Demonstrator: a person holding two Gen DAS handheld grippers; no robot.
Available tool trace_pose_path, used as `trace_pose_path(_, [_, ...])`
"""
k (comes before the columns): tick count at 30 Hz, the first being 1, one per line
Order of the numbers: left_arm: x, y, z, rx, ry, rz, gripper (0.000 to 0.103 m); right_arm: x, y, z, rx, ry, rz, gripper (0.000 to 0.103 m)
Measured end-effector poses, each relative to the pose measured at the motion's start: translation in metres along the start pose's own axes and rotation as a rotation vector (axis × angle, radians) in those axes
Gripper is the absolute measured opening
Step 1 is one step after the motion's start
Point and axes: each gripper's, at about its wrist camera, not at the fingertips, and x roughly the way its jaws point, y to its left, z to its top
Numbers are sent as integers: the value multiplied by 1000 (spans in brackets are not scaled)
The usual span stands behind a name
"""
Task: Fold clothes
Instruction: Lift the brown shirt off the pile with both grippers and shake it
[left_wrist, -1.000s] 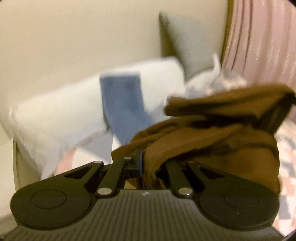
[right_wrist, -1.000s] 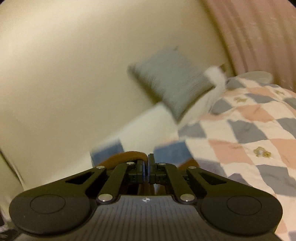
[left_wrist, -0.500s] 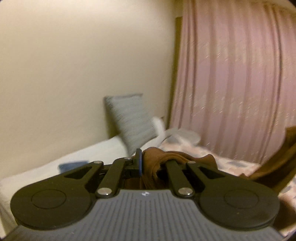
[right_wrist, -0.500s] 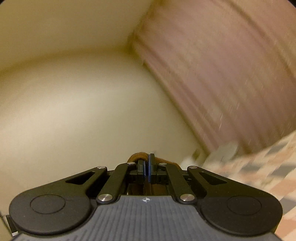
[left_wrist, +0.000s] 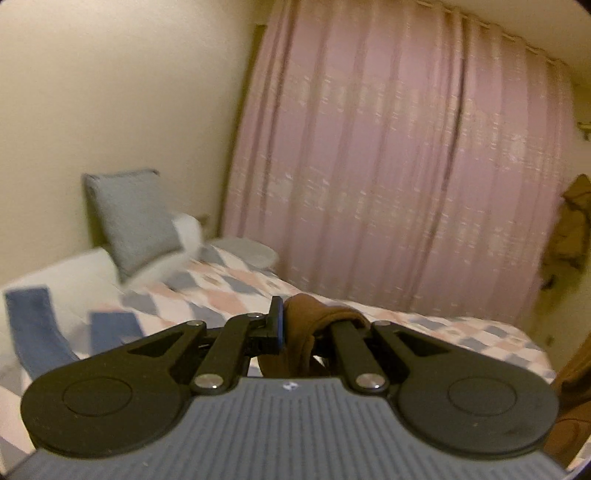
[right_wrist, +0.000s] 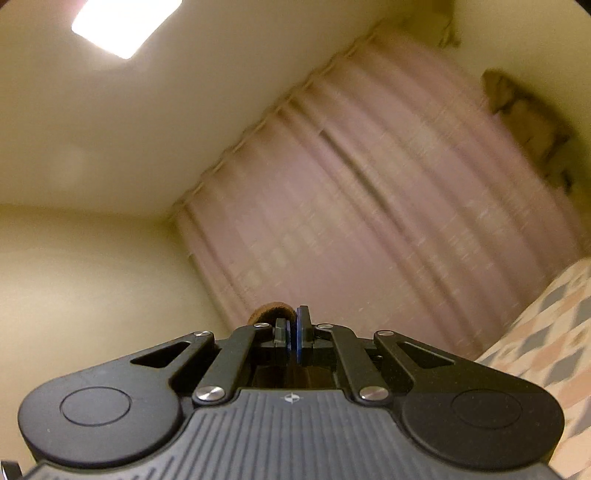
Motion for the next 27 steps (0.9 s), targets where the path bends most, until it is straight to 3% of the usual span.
trace_pose_path(6, [-13,-73,-26,-32,29,-119,3,-86,-46,83,-106,-89,-96,3])
trace_pose_path(9, [-6,-104,-30,-27,49,-144,3,-83,-70,114,-131,-90,-174,3])
trace_pose_path(13, [50,-133,-24,-77,157,-189,4,-32,-128,142,-60,-63,-274,3])
trace_pose_path(16, [124,-137,-33,-176,310,-175,15,16,-179,132,-54,10,-503,5])
trace_pose_path(17, [151,-134,-42,-182,368,-158,28,28,-199,119,-24,86,-621,8])
trace_pose_path(19, [200,-120,-82,-205,541,-73,37,43,-249,87,70,270,-851,54])
trace_pose_path(23, [244,-79,-199,-121,819,50,42,-6,-332,-25,252,543,-909,54])
trace_pose_path(27, [239,-45,-322,-18,1045,182,45,-96,-368,-150,416,784,-952,54])
